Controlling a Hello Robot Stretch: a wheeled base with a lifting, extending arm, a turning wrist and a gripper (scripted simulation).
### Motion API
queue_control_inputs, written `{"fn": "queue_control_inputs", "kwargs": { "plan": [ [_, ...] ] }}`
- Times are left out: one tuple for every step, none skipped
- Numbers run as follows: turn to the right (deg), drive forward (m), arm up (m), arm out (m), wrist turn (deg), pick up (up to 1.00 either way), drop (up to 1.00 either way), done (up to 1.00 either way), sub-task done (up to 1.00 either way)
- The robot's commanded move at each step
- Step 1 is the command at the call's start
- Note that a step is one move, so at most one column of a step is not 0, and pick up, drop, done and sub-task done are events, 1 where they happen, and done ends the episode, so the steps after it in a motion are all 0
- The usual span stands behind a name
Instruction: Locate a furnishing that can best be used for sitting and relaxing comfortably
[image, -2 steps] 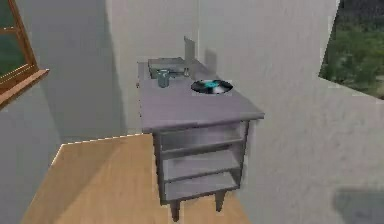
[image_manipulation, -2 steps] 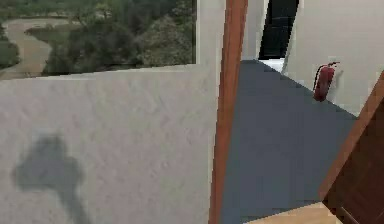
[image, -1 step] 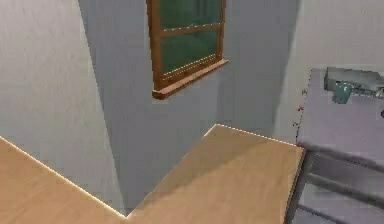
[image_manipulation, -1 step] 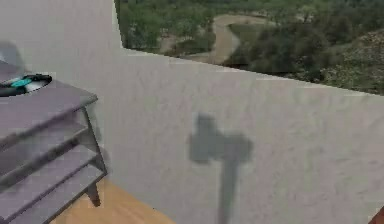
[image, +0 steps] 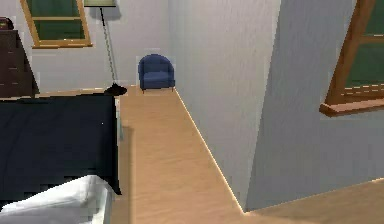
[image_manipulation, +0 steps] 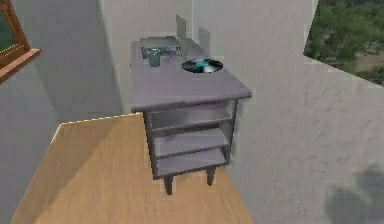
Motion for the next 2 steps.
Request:
{"fn": "queue_control_inputs", "kwargs": {
  "plan": [
    [-3.0, 0.0, 0.0, 0.0, 0.0, 0.0, 0.0, 0.0, 0.0],
    [0.0, 0.75, 0.0, 0.0, 0.0, 0.0, 0.0, 0.0, 0.0]
  ]
}}
